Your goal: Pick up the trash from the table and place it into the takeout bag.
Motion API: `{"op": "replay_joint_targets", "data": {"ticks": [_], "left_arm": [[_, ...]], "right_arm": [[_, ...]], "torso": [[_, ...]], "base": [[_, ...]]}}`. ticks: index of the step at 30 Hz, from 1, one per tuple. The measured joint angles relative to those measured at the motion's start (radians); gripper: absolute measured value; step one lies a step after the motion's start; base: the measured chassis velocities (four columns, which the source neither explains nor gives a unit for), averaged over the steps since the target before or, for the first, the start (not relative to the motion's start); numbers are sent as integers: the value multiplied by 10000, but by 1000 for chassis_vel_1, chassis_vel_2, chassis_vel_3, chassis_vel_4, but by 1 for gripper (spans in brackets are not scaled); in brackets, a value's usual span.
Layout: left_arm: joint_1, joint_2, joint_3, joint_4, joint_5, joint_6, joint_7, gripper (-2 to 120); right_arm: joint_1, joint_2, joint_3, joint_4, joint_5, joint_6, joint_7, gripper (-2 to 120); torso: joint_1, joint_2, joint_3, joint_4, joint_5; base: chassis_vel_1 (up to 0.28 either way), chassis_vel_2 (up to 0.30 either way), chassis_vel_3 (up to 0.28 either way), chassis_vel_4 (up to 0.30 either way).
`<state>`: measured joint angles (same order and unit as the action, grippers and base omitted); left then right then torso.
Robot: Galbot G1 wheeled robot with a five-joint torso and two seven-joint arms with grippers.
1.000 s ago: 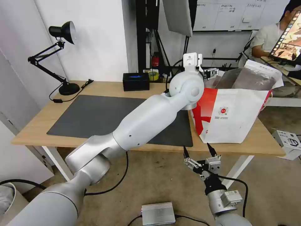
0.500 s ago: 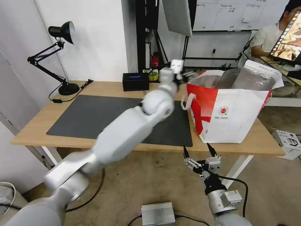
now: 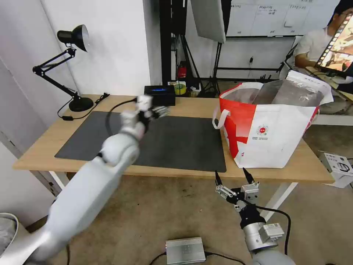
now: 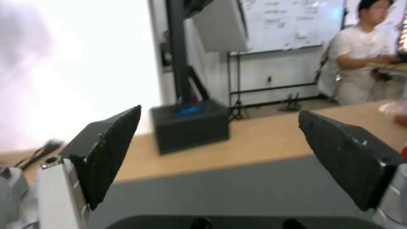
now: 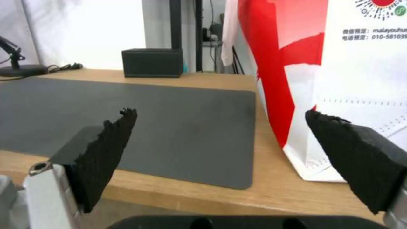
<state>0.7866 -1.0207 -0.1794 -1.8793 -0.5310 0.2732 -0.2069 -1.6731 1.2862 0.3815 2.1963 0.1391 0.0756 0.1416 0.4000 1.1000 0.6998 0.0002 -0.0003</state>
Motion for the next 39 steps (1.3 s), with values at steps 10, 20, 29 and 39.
{"op": "replay_joint_targets", "data": {"ticks": [10, 20, 29, 39], "left_arm": [[3087, -619, -2234, -1549, 1246, -333, 497, 100], [6088, -1926, -3738, -3241, 2445, -1002, 1078, 100], [7096, -3020, -3756, -3367, 3635, -1865, 1551, 100], [7543, -3689, -3779, -3005, 4519, -2741, 1813, 100]], "right_arm": [[-1, -1, 0, 0, 0, 0, 0, 99], [0, -1, -1, 0, 0, 0, 0, 99], [0, -1, 0, 0, 0, 0, 0, 99], [0, 0, 0, 0, 0, 0, 0, 99]], "torso": [[-1, 0, 0, -4, 3], [-2, 0, 0, 0, 5], [-1, 0, 1, -3, 4], [-1, 0, 1, -3, 4]], "base": [[0, 0, 0, 0], [0, 0, 0, 0], [0, 0, 0, 0], [0, 0, 0, 0]]}}
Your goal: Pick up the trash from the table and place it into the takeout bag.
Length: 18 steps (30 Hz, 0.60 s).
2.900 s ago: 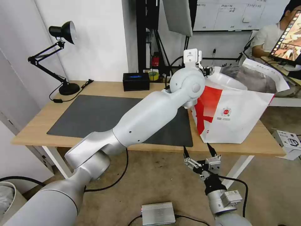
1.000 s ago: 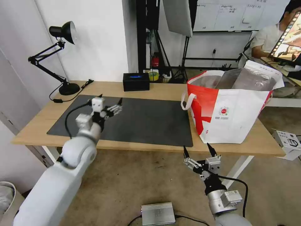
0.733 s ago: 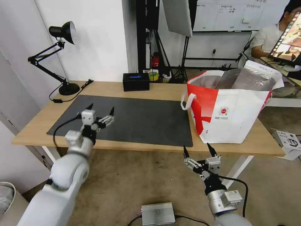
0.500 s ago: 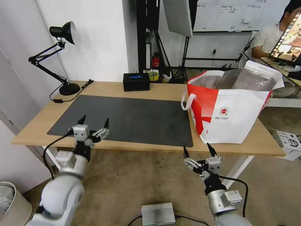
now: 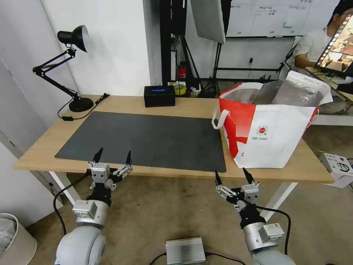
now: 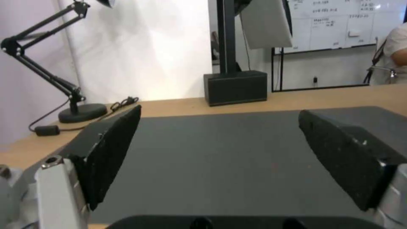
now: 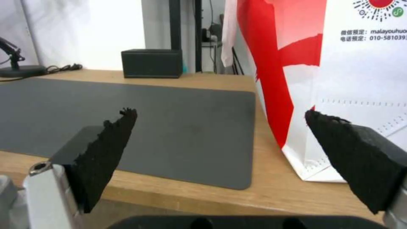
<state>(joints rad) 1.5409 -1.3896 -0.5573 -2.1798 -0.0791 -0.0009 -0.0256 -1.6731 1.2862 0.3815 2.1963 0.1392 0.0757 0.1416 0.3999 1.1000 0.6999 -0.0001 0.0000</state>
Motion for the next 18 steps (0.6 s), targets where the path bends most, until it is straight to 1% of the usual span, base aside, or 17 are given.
{"op": "replay_joint_targets", "data": {"ticks": [11, 18], "left_arm": [[34, -148, 148, 354, -173, -83, 17, 100], [-41, -138, 151, 599, -278, -330, 102, 100]], "right_arm": [[0, 0, 0, 0, 0, 0, 0, 99], [0, -1, 0, 0, 0, 0, 0, 99]], "torso": [[0, 0, 0, 0, 0], [1, 0, 1, 0, 0]], "base": [[0, 0, 0, 0], [0, 0, 0, 0]]}}
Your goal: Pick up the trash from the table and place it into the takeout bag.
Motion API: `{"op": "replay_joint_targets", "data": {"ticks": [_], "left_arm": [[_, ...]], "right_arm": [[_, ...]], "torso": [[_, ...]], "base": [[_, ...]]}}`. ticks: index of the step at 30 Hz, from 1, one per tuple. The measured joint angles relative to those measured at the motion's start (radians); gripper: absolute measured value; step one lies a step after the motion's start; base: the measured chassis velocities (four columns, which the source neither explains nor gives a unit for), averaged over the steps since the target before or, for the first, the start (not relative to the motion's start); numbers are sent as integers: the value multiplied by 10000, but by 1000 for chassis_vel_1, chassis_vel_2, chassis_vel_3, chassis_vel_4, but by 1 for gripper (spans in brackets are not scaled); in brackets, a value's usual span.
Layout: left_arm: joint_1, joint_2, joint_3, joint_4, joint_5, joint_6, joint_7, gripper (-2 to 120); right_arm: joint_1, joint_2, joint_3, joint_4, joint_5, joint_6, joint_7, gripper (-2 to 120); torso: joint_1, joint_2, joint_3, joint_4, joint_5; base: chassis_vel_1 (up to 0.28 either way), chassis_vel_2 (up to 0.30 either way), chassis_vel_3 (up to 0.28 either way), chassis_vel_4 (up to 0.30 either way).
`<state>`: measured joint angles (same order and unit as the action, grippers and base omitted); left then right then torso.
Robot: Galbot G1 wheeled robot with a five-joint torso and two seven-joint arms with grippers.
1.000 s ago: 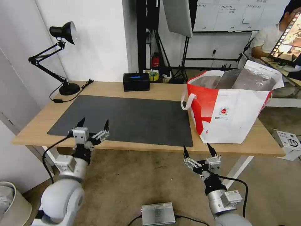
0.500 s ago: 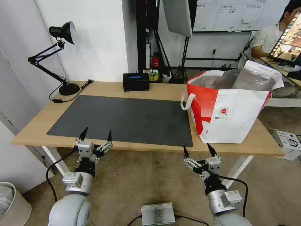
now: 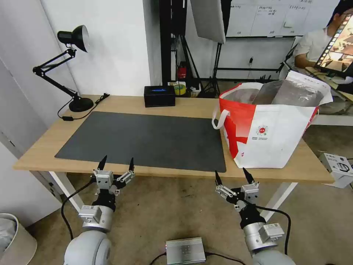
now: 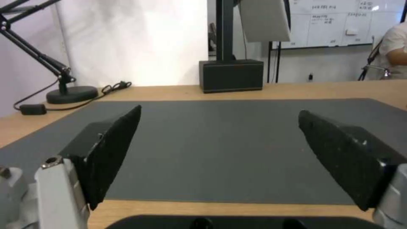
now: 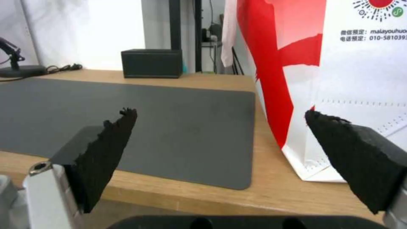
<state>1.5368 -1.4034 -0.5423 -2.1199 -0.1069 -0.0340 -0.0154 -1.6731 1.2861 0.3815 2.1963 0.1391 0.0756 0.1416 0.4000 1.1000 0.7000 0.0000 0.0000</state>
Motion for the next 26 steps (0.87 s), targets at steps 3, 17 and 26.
{"op": "replay_joint_targets", "data": {"ticks": [3, 17, 26], "left_arm": [[-16, 0, 0, 75, -34, -165, 87, 100], [-22, 19, 36, 79, -54, -190, 122, 100], [-24, 24, 38, 69, -49, -179, 122, 100]], "right_arm": [[0, 0, -1, 0, 0, 0, 0, 99], [0, 0, 0, 0, 0, 0, 0, 99], [0, 0, 0, 0, 0, 0, 0, 99]], "torso": [[0, 0, 0, 0, 0], [1, 0, 0, 0, 0], [1, 0, 0, 0, 0]], "base": [[0, 0, 0, 0], [0, 0, 0, 0], [0, 0, 0, 0]]}}
